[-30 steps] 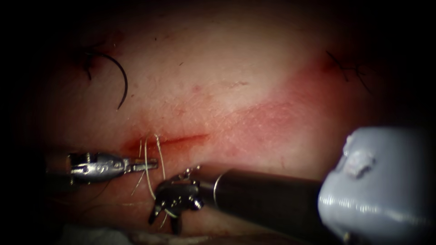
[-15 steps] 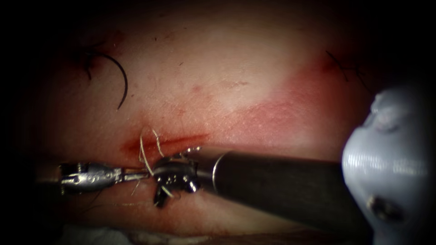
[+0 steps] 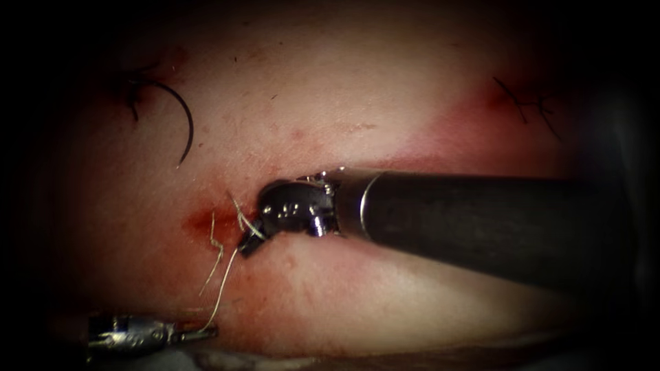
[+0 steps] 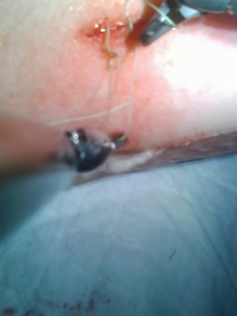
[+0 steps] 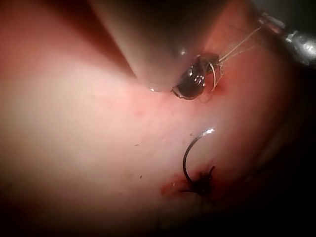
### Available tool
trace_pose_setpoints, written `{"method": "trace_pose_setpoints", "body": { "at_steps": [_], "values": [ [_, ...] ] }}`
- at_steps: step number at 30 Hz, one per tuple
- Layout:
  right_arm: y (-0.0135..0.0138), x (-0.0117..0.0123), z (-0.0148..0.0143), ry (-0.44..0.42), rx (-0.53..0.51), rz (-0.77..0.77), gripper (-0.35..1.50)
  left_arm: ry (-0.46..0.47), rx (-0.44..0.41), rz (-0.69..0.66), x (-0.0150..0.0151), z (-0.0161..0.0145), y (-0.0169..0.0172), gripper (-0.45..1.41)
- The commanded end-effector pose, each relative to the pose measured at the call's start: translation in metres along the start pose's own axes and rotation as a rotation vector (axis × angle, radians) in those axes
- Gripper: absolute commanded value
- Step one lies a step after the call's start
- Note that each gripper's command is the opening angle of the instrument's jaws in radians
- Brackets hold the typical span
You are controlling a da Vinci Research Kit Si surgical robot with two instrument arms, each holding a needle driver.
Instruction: Wound Closure
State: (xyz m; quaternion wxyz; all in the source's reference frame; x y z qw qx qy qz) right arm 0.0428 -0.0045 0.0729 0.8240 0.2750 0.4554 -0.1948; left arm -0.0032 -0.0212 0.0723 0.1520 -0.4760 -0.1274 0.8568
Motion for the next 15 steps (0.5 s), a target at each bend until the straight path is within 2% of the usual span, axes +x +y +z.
{"method": "trace_pose_setpoints", "body": {
  "at_steps": [1,5,7,11,15],
  "values": [
    [0.0012,-0.0005,0.0,-0.003,-0.032,0.001,-0.35,0.001,-0.006,-0.007,-0.0005,0.001,0.0012,-0.45],
    [0.0031,-0.0015,-0.0023,-0.027,-0.117,0.05,-0.35,0.003,-0.01,-0.002,-0.0003,0.0014,0.0041,-0.45],
    [0.0034,-0.0016,-0.0026,-0.03,-0.127,0.057,-0.35,0.003,-0.013,0.0,-0.0004,0.0014,0.0045,-0.45],
    [0.0056,-0.0029,-0.004,-0.059,-0.2,0.154,-0.35,0.006,-0.021,-0.007,-0.0011,0.0018,0.0059,-0.45],
    [0.0073,-0.0036,-0.0045,-0.057,-0.259,0.181,-0.35,0.005,-0.03,-0.012,-0.0021,0.0022,0.007,-0.45]
  ]
}}
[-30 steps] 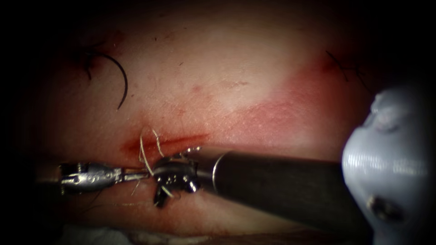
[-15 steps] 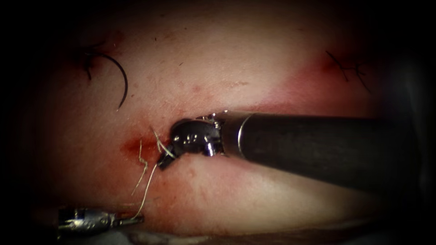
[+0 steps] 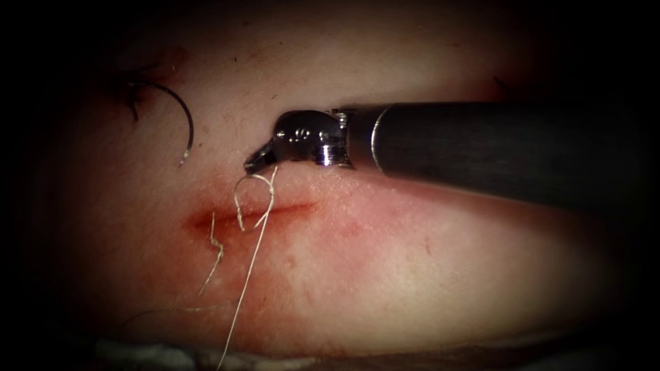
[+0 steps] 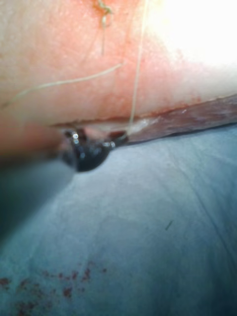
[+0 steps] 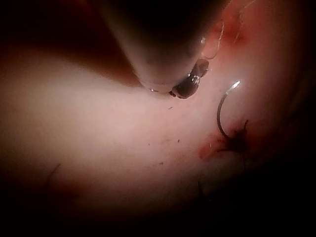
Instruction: Wound Closure
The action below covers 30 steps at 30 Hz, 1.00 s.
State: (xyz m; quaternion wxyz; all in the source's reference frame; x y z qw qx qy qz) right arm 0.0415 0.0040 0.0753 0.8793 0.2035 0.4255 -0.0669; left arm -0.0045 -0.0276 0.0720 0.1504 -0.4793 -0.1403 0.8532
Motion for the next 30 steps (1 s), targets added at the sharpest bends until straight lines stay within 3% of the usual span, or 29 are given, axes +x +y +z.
{"method": "trace_pose_setpoints", "body": {
  "at_steps": [1,5,10,19,30],
  "values": [
    [0.0011,-0.0001,0.0009,0.003,-0.014,0.002,-0.35,-0.002,-0.007,-0.005,-0.0007,0.0007,0.0011,-0.45],
    [0.0027,0.0002,0.0017,0.012,-0.031,0.015,-0.35,-0.004,-0.017,-0.031,-0.0041,-0.0008,0.0038,-0.45],
    [0.0026,0.0006,0.0018,0.02,-0.018,0.018,-0.35,-0.046,-0.03,-0.035,-0.008,-0.0009,0.0064,-0.45],
    [0.0055,0.002,-0.002,0.033,-0.055,0.053,-0.35,-0.094,-0.084,-0.036,-0.0132,0.001,0.0101,-0.45],
    [0.007,0.0009,-0.0012,0.015,-0.102,0.068,-0.35,-0.113,-0.106,-0.042,-0.0161,0.0025,0.0125,-0.45]
  ]
}}
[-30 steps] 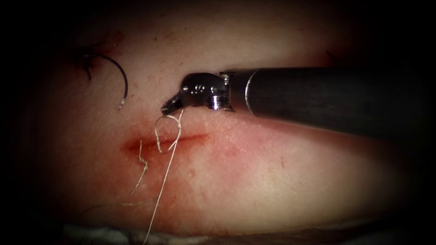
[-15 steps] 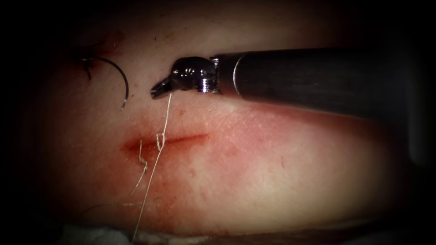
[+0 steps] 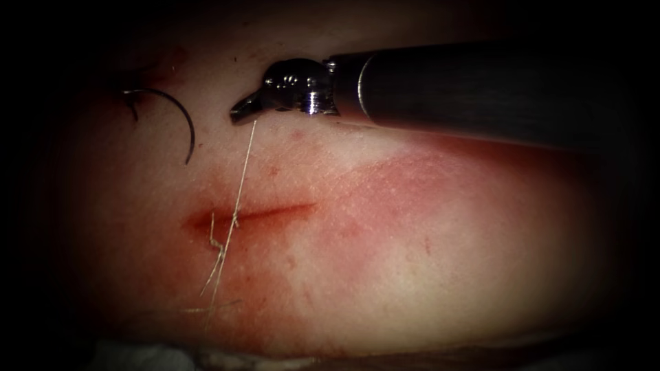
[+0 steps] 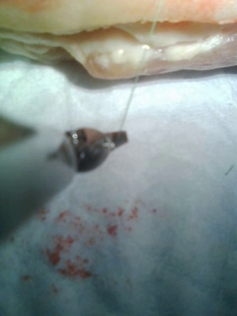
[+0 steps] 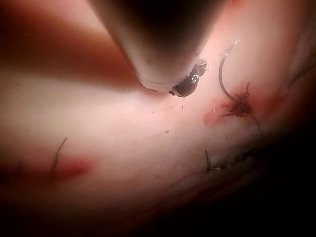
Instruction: Wound Closure
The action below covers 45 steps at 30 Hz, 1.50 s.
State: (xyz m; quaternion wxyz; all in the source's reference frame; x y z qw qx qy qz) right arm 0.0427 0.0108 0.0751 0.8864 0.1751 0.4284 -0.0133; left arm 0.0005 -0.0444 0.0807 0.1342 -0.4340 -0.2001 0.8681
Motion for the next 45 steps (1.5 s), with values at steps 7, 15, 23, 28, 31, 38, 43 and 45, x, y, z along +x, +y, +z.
{"method": "trace_pose_setpoints", "body": {
  "at_steps": [7,15,23,28,31,38,43,45],
  "values": [
    [0.0006,-0.0025,0.0016,-0.049,-0.025,-0.011,-0.35,-0.004,-0.043,0.002,-0.0002,0.0028,0.0024,-0.45],
    [-0.0009,-0.0024,-0.0015,0.012,-0.197,0.078,1.38,0.04,0.031,0.007,0.0089,-0.0038,-0.0016,-0.45],
    [-0.0059,-0.0044,-0.0109,0.102,-0.352,0.203,1.48,0.109,0.102,0.098,0.0214,-0.012,-0.0059,-0.45],
    [-0.0122,-0.0034,-0.0111,0.223,-0.312,0.242,1.41,0.144,0.142,0.141,0.0273,-0.0157,-0.0085,-0.45],
    [-0.0146,-0.0021,-0.0103,0.278,-0.32,0.261,1.38,0.15,0.157,0.147,0.0291,-0.0169,-0.0099,-0.45],
    [-0.0183,0.0022,-0.0041,0.421,-0.328,0.282,1.28,0.152,0.18,0.183,0.034,-0.0195,-0.0144,-0.45],
    [-0.0177,0.0028,-0.0005,0.448,-0.341,0.269,1.25,0.15,0.177,0.198,0.0355,-0.0203,-0.0163,-0.45],
    [-0.0176,0.0029,0.0008,0.451,-0.335,0.261,1.25,0.147,0.179,0.207,0.0358,-0.0206,-0.0176,-0.45]
  ]
}}
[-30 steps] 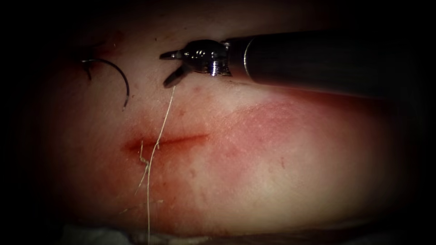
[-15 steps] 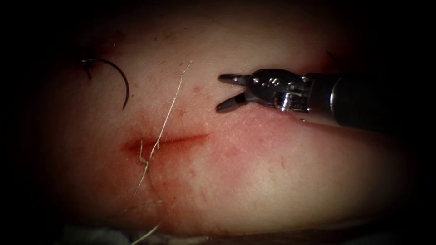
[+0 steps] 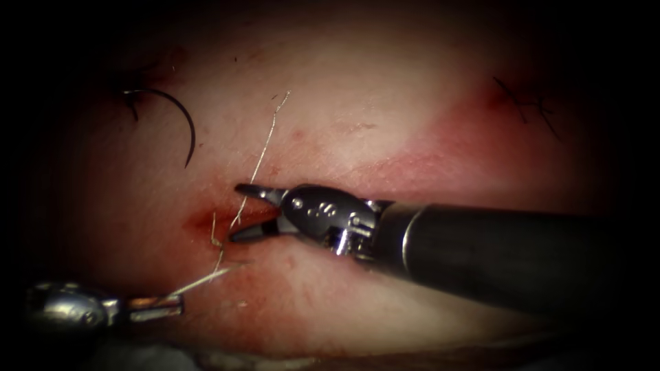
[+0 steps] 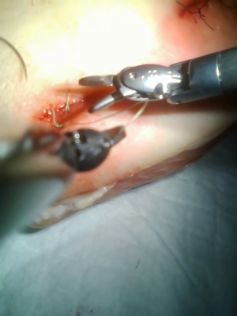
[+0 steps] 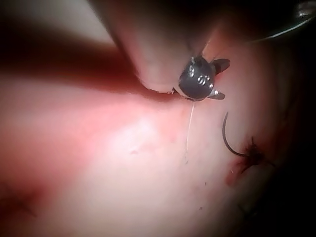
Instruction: Wound Closure
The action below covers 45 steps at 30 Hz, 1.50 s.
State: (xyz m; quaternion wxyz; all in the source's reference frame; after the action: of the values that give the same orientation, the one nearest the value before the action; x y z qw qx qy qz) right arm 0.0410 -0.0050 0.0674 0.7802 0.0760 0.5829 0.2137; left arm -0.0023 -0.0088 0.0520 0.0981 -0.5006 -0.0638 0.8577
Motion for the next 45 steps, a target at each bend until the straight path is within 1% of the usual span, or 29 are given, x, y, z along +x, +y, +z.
{"method": "trace_pose_setpoints", "body": {
  "at_steps": [1,2,4,5,7,10,13,16,17,18,19,20,21,23,24,25,26,27,28,29,30,34,35,40,41,42,43,44,45],
  "values": [
    [-0.0007,-0.0007,0.0017,0.004,0.014,-0.003,1.25,-0.002,-0.004,-0.004,-0.0004,0.0007,-0.0005,-0.45],
    [-0.0007,-0.0007,0.0017,0.004,0.014,-0.003,1.25,-0.002,-0.004,-0.004,-0.0004,0.0007,-0.0005,-0.45],
    [-0.0008,-0.0005,0.002,0.016,0.022,-0.002,1.25,-0.007,0.001,-0.001,-0.0005,0.0008,-0.0024,-0.45],
    [-0.0014,-0.0004,0.0021,0.024,0.037,-0.003,1.25,-0.013,0.008,0.001,-0.0011,0.0013,-0.0051,-0.45],
    [-0.0016,-0.0005,0.0021,0.027,0.038,-0.005,1.25,-0.013,0.013,-0.001,-0.0012,0.0014,-0.0056,-0.45],
    [-0.0026,-0.0009,0.0018,0.042,0.051,-0.012,1.23,-0.038,0.015,-0.005,-0.0026,0.0025,-0.009,-0.45],
    [-0.0028,-0.0012,0.0009,0.066,0.053,-0.013,1.21,-0.074,0.015,-0.001,-0.0044,0.0048,-0.0125,-0.45],
    [-0.0029,-0.0012,0.0004,0.09,0.053,-0.012,1.21,-0.105,0.019,0.014,-0.0057,0.0071,-0.0139,-0.45],
    [-0.0029,-0.0012,-0.0001,0.116,0.04,-0.01,1.21,-0.12,0.001,0.026,-0.0071,0.0096,-0.0145,-0.45],
    [-0.0029,-0.0012,-0.0004,0.129,0.032,-0.009,1.21,-0.122,-0.003,0.029,-0.0075,0.0101,-0.0145,-0.45],
    [-0.0029,-0.0013,-0.0007,0.145,0.017,-0.007,1.21,-0.127,-0.018,0.038,-0.0085,0.0119,-0.0146,-0.45],
    [-0.0029,-0.0013,-0.0009,0.16,0.005,-0.005,1.21,-0.131,-0.024,0.042,-0.009,0.0126,-0.0146,-0.45],
    [-0.0029,-0.0013,-0.0009,0.16,0.005,-0.005,1.21,-0.131,-0.024,0.042,-0.009,0.0126,-0.0146,-0.45],
    [-0.0029,-0.0015,-0.0016,0.197,-0.039,0.008,1.21,-0.121,-0.045,0.067,-0.0108,0.0152,-0.0141,-0.45],
    [-0.0029,-0.0015,-0.0016,0.197,-0.039,0.008,1.21,-0.121,-0.045,0.067,-0.0108,0.0152,-0.0141,-0.45],
    [-0.0028,-0.0016,-0.002,0.212,-0.068,0.014,1.21,-0.118,-0.046,0.069,-0.0114,0.0158,-0.0141,-0.45],
    [-0.0028,-0.0016,-0.0021,0.217,-0.073,0.015,1.21,-0.118,-0.045,0.073,-0.0118,0.016,-0.014,-0.45],
    [-0.0024,-0.0017,-0.0026,0.242,-0.102,0.039,1.21,-0.116,-0.047,0.074,-0.0123,0.0162,-0.014,-0.45],
    [-0.0024,-0.0017,-0.0026,0.242,-0.102,0.039,1.21,-0.116,-0.047,0.074,-0.0123,0.0162,-0.014,-0.45],
    [-0.002,-0.0018,-0.003,0.268,-0.127,0.062,1.21,-0.117,-0.046,0.078,-0.0128,0.0162,-0.014,-0.45],
    [-0.0014,-0.0016,-0.0032,0.313,-0.187,0.089,1.2,-0.119,-0.042,0.082,-0.0135,0.0166,-0.0135,-0.45],
    [-0.0005,-0.002,-0.0023,0.321,-0.236,0.112,1.2,-0.121,-0.037,0.079,-0.0143,0.0172,-0.0129,-0.45],
    [0.0003,-0.0025,-0.0015,0.327,-0.268,0.144,1.2,-0.122,-0.035,0.077,-0.0146,0.0174,-0.0124,-0.45],
    [0.0007,-0.0033,-0.0001,0.327,-0.338,0.204,1.2,-0.122,-0.035,0.075,-0.0146,0.0174,-0.0113,-0.45],
    [0.0006,-0.0036,0.0,0.322,-0.41,0.245,1.2,-0.121,-0.037,0.076,-0.0145,0.0173,-0.0108,-0.45],
    [0.0006,-0.0036,-0.0001,0.32,-0.429,0.259,1.2,-0.121,-0.037,0.07,-0.0145,0.0172,-0.0106,-0.45],
    [0.0007,-0.0037,-0.0005,0.299,-0.488,0.29,1.18,-0.12,-0.04,0.072,-0.0146,0.0169,-0.0103,-0.45],
    [0.0007,-0.0037,-0.0005,0.299,-0.488,0.29,1.18,-0.12,-0.04,0.072,-0.0146,0.0169,-0.0103,-0.45],
    [0.0009,-0.0039,-0.0008,0.269,-0.536,0.33,1.16,-0.119,-0.042,0.073,-0.0146,0.0167,-0.01,-0.45]
  ]
}}
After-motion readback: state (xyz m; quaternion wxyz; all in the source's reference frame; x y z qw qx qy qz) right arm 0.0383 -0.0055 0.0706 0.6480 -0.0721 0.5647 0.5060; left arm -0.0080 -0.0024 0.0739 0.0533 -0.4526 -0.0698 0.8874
